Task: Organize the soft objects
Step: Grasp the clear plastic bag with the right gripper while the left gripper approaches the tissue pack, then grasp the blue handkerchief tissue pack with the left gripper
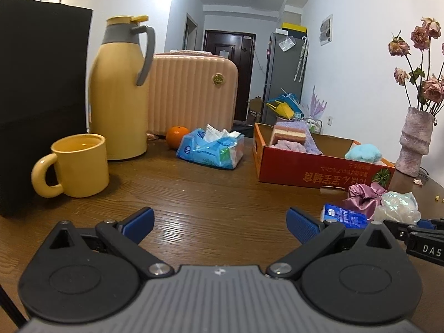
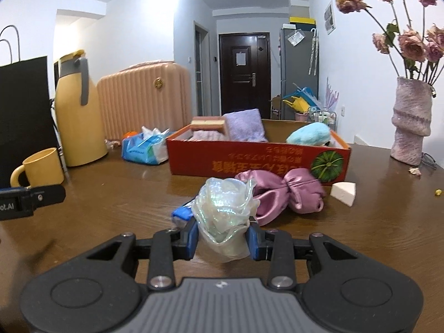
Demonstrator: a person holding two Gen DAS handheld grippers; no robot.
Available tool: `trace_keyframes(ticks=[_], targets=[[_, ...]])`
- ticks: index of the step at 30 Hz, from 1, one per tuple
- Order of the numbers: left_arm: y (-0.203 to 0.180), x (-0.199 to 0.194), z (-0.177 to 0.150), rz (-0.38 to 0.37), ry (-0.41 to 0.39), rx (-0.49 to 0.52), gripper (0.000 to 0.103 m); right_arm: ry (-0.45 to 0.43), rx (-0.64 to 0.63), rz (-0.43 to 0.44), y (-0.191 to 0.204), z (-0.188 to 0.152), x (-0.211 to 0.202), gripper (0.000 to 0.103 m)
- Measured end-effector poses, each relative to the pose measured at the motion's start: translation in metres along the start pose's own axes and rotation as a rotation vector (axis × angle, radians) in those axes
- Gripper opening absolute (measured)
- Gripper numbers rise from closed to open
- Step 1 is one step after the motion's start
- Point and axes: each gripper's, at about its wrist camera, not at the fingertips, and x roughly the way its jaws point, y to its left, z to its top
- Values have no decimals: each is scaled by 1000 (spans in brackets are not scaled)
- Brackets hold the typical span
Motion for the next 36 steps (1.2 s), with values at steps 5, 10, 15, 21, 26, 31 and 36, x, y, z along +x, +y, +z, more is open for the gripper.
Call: trace_keyframes(ticks=[5,10,15,21,26,31,36], targets=[[-15,6,3,-8,8,16,103,-20,3,-22,-18,4,0,34],[-29,13,6,-19,13,16,103,-34,3,-40,-36,7,0,35],[-45,23,8,-33,25,24,103,-53,14,-55,-54,11,0,35],[-64,34,9,-56,41,41,103,-68,26,-70,-74,15,2,35],[-82,46,9,-82,62,65,103,-72,33,-86,-89,18,6,35],[-101,58,8,-114,85,94,103,-74,37,-101,-103,19,10,35],[-120,69,5,-149,107,126,103,-69,37,-118,-118,20,16,35]])
